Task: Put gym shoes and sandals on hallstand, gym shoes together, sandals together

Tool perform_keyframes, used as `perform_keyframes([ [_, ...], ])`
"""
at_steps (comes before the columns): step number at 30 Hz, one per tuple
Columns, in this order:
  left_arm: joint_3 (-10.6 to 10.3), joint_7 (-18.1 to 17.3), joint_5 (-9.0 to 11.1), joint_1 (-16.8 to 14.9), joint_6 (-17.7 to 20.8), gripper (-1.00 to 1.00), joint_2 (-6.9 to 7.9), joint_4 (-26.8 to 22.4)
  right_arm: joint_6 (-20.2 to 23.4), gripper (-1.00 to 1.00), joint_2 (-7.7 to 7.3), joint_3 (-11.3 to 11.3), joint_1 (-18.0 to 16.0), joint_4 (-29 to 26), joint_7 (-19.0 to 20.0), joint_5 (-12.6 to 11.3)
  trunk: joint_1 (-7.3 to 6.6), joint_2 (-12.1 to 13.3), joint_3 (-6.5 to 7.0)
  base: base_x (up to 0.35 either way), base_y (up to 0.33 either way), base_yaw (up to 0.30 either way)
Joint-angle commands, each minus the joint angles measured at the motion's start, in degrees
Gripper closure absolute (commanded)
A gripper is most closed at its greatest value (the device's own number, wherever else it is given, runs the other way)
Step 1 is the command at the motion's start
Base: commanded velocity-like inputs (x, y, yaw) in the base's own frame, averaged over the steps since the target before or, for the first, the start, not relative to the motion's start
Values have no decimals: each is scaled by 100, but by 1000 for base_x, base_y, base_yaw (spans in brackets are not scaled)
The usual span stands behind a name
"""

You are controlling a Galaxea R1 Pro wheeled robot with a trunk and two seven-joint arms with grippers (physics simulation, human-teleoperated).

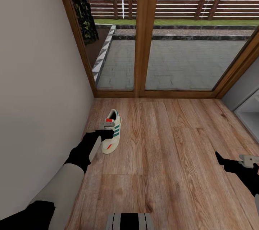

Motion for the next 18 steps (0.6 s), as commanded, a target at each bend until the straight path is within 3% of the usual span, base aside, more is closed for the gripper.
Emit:
perform_keyframes([
  [1,0,-1,0,0,0,100,0,0,0,-100,0,0,0,0,0,0,0,0,0,13,0,0],
  [18,0,-1,0,0,-1,100,0,0,-3,-100,0,0,0,0,0,0,0,0,0,165,0,0],
])
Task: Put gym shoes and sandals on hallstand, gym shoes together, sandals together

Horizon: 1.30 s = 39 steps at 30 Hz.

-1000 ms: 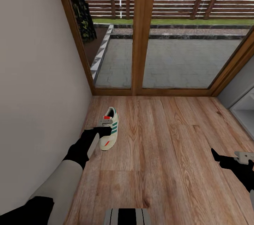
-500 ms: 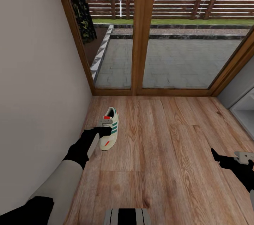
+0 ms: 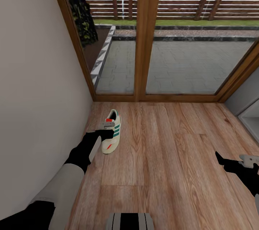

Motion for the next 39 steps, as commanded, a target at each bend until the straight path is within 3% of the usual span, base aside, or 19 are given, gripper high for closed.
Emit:
perform_keyframes([
  [1,0,-1,0,0,0,100,0,0,1,-100,0,0,0,0,0,0,0,0,0,74,0,0],
  [39,0,-1,0,0,-1,100,0,0,-3,-100,0,0,0,0,0,0,0,0,0,9,0,0],
])
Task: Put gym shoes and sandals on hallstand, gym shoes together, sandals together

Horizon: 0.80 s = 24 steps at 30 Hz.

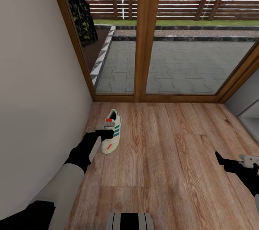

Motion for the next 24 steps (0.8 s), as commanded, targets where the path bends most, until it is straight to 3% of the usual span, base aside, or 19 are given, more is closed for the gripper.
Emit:
perform_keyframes([
  [1,0,-1,0,0,0,100,0,0,-1,-100,0,0,0,0,0,0,0,0,0,0,0,0],
  [13,0,-1,0,0,4,100,0,0,2,-100,0,0,0,0,0,0,0,0,0,5,0,0],
  [24,0,-1,0,0,2,100,0,0,1,-100,0,0,0,0,0,0,0,0,0,168,0,0],
])
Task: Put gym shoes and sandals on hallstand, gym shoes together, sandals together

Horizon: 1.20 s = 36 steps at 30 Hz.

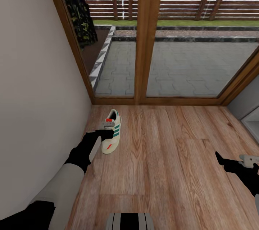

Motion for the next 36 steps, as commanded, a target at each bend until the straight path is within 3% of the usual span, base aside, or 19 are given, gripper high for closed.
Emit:
perform_keyframes([
  [1,0,-1,0,0,0,100,0,0,-1,-100,0,0,0,0,-2,0,0,0,0,84,0,0],
  [26,0,-1,0,0,-2,100,0,0,0,-100,0,0,0,0,-9,0,0,0,0,20,0,0],
  [36,0,-1,0,0,-2,100,0,0,-2,-100,0,0,0,0,-9,0,0,0,0,202,0,0],
])
